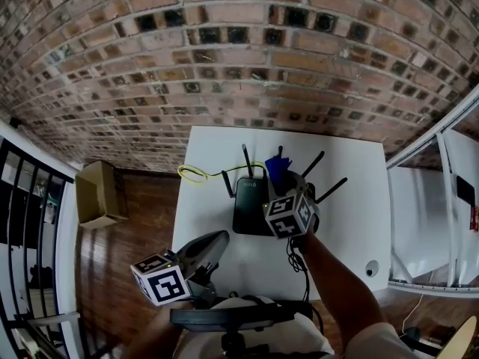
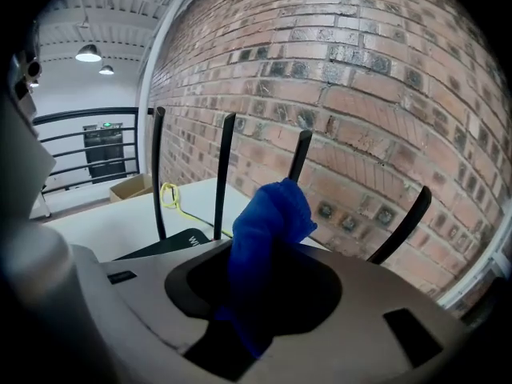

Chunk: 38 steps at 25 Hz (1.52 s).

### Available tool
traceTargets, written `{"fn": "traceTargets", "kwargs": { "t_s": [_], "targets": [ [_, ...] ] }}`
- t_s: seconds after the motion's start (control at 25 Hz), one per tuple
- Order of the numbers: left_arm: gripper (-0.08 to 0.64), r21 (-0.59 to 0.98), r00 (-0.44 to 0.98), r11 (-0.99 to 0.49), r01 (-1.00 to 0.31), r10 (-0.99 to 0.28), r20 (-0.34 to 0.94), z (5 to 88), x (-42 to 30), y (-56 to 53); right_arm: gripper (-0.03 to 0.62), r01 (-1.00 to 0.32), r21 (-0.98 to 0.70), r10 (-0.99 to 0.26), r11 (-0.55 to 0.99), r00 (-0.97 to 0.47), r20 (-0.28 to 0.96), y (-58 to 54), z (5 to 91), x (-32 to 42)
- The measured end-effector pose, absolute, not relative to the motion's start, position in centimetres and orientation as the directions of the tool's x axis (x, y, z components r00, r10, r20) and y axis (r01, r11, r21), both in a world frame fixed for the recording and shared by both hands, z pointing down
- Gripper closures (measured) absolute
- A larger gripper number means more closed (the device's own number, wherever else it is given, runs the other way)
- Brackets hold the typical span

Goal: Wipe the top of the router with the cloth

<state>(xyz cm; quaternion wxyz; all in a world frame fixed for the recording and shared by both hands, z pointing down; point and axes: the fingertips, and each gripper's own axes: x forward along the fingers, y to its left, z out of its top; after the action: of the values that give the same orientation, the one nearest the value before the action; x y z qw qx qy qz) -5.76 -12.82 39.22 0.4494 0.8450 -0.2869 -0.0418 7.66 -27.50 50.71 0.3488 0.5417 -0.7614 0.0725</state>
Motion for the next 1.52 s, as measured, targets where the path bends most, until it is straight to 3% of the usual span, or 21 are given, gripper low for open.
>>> {"fn": "traceTargets", "kwargs": {
  "t_s": [0.76, 1.0, 1.28, 1.52],
  "targets": [
    [0.552, 0.776, 0.780, -0.372, -0.510, -0.579, 0.236, 40.2, -5.4, -12.3, 0.446, -0.883, 0.143, -0.634, 0.447, -0.201, 0.747, -27.8, 56.9, 8.3],
    [0.552, 0.768, 0.751, -0.325, -0.552, -0.594, 0.288, 41.3, -3.0, -11.1, 0.445, -0.875, 0.101, -0.615, 0.473, -0.246, 0.749, -28.1, 57.6, 9.2],
    [0.552, 0.752, 0.766, -0.369, -0.546, -0.584, 0.269, 40.4, -0.8, -11.3, 0.445, -0.872, 0.078, -0.597, 0.484, -0.264, 0.758, -27.5, 57.5, 9.5],
    [0.552, 0.779, 0.803, -0.382, -0.497, -0.544, 0.245, 40.7, -2.7, -11.9, 0.445, -0.858, 0.135, -0.659, 0.496, -0.270, 0.702, -27.2, 54.8, 7.9]
  ]
}}
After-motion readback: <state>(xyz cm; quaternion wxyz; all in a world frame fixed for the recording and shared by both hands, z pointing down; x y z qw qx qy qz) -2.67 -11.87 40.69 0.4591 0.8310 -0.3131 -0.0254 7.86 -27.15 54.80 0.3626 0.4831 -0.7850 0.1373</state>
